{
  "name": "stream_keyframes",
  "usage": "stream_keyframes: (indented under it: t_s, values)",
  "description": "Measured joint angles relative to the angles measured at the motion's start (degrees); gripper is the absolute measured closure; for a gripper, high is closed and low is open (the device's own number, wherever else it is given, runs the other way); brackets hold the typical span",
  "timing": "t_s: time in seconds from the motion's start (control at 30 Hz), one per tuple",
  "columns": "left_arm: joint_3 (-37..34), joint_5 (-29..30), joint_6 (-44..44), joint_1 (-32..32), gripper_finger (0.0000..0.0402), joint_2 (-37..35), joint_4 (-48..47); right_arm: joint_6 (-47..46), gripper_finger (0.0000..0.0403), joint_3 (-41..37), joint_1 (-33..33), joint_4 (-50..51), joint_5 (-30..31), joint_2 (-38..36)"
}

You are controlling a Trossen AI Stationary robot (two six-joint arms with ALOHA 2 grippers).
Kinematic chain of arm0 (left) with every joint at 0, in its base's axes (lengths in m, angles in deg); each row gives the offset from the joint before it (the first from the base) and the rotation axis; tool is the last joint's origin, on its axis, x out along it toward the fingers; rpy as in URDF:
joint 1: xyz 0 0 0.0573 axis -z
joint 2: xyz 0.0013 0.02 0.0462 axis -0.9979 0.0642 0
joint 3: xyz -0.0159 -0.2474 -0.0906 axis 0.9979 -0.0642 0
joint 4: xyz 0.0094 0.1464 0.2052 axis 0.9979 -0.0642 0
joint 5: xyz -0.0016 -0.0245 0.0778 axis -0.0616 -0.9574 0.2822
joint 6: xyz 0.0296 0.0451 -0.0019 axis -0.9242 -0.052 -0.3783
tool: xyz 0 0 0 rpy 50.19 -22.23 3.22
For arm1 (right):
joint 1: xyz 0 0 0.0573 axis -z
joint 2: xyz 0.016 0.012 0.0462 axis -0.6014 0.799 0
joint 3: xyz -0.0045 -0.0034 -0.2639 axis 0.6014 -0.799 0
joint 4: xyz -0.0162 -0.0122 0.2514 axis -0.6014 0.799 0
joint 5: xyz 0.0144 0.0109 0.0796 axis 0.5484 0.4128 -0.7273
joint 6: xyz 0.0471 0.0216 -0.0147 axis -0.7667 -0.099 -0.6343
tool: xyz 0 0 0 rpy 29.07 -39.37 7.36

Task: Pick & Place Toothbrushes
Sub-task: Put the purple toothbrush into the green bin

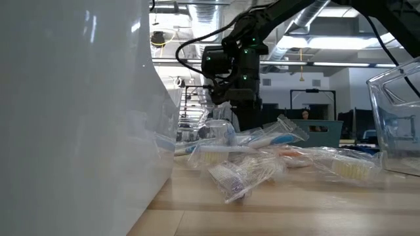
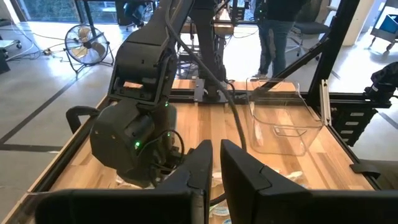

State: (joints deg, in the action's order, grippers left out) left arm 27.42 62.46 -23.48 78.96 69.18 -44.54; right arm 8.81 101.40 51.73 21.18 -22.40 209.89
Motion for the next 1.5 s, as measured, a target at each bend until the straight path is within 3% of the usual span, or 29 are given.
stream_keyframes:
  t_s: [0.23,0.8,1.5]
  values:
    - [-0.02,-0.02,0.04,0.00,0.0376,0.00,-0.01,-0.45,0.0403,-2.83,-0.11,-4.10,-0.18,0.02]
    - [-0.02,0.00,0.20,0.00,0.0376,0.02,0.00,-5.63,0.0403,-2.89,-0.29,-2.35,-0.20,-0.44]
    - [-0.02,0.00,0.22,0.00,0.0376,0.02,0.03,-2.57,0.0403,-2.87,-0.54,-1.32,-0.15,-0.46]
